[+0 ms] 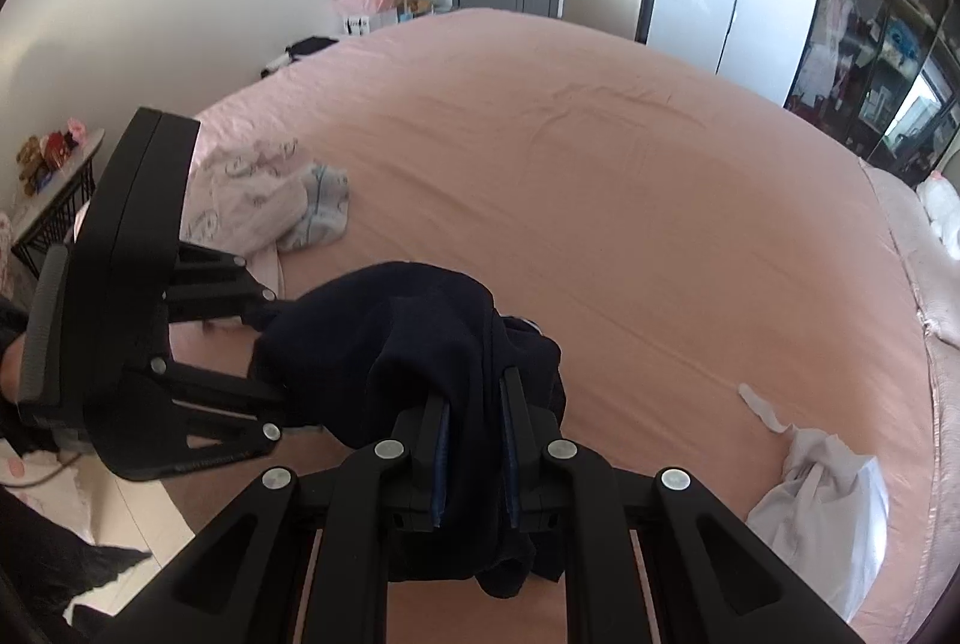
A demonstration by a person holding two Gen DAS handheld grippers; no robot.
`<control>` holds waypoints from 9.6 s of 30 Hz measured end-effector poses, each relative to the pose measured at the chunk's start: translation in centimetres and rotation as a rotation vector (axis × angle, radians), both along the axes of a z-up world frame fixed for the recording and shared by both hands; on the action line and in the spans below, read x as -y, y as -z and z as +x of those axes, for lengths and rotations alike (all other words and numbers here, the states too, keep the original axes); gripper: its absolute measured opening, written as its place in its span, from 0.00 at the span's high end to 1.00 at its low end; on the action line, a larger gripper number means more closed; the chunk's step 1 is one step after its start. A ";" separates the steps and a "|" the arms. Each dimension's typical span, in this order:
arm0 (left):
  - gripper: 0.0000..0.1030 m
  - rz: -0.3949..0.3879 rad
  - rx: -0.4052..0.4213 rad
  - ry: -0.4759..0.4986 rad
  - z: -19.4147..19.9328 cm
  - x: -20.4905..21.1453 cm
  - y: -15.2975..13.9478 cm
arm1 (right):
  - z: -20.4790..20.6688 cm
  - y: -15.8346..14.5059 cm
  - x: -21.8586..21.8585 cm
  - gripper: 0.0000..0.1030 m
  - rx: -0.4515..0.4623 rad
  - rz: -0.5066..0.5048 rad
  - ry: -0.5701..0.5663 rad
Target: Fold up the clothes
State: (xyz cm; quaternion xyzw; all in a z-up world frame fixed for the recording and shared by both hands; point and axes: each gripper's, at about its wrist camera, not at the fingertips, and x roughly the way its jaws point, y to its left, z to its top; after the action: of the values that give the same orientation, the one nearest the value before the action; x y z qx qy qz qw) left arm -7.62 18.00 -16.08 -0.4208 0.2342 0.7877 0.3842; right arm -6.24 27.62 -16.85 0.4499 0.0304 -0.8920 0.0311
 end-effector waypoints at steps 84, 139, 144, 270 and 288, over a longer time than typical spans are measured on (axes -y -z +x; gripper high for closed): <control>0.25 -0.028 0.158 -0.033 -5.7 -2.2 0.2 | -1.7 10.1 -7.2 0.32 0.346 -0.235 0.264; 0.64 0.087 0.185 0.002 -1.5 -0.5 1.1 | -0.1 2.0 -4.3 0.86 0.102 -0.543 0.089; 0.70 0.119 0.196 0.004 -1.6 0.2 0.5 | -0.7 2.3 -3.2 0.86 0.104 -0.494 0.089; 0.28 0.199 0.553 -0.175 -9.1 6.3 4.8 | -2.8 6.6 -2.4 0.47 0.168 -0.328 0.110; 0.82 0.279 0.490 -0.096 -5.5 5.9 3.5 | -3.2 9.4 0.4 0.47 0.220 -0.209 0.062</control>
State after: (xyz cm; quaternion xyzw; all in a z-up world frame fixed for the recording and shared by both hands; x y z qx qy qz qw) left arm -13.17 12.08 -19.57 -0.5521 0.0035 0.7047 0.4456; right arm -9.43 27.22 -26.23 0.5402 -0.0802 -0.8360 0.0536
